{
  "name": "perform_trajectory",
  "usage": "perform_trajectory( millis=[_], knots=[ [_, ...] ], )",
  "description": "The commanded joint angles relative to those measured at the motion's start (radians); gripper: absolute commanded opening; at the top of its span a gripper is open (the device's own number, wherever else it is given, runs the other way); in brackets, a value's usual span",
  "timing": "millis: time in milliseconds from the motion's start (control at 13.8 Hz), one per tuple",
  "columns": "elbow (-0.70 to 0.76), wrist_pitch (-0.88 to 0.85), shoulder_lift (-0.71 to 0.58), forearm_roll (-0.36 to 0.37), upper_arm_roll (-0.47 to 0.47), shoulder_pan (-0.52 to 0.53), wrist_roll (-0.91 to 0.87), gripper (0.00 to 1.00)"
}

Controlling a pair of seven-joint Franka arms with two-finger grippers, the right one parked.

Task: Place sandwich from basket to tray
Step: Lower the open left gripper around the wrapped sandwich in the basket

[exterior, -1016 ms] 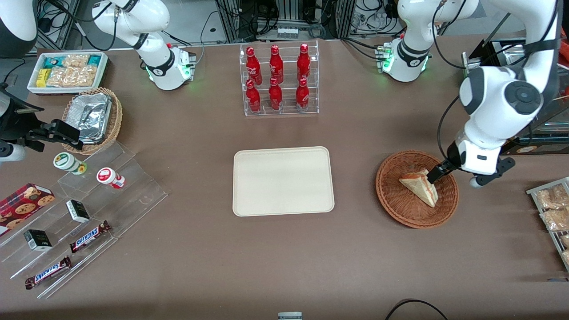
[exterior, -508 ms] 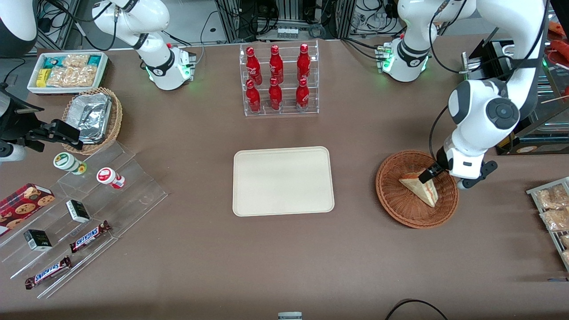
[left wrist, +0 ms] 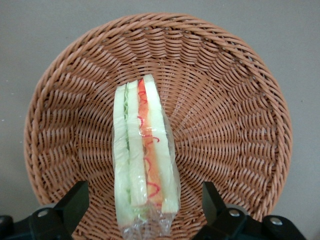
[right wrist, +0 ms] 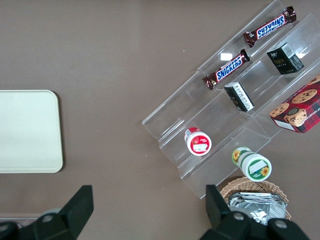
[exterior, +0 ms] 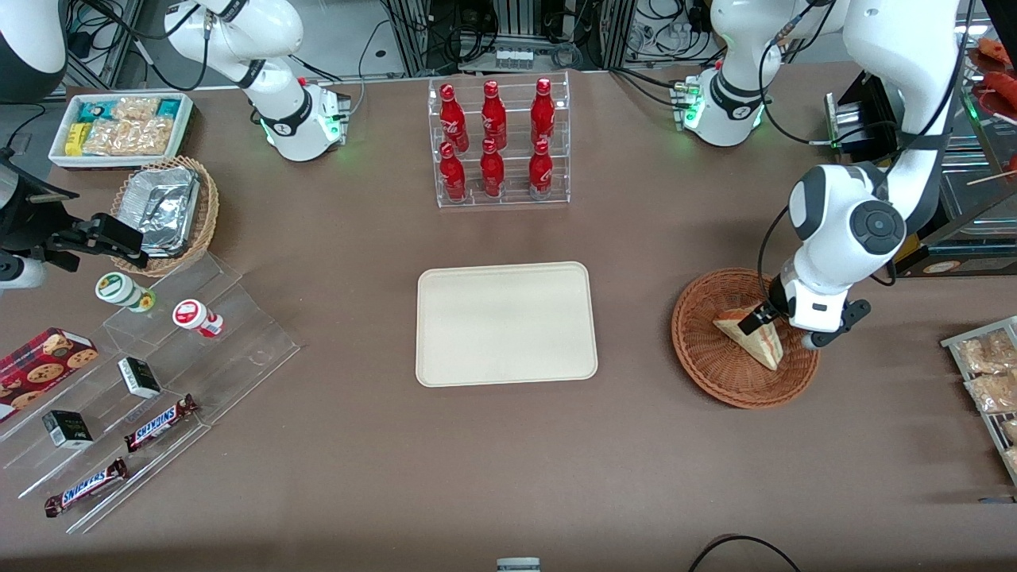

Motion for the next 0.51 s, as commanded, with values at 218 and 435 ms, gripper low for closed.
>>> perform_trajectory(
  millis=[218,435],
  knots=[
    [-0.007,0.049,0.044,0.007,-0.006,0.010,-0.019,0.81],
    [-0.009,0.067,0.061,0.007,-0.006,0.009,-0.017,0.30]
  ],
)
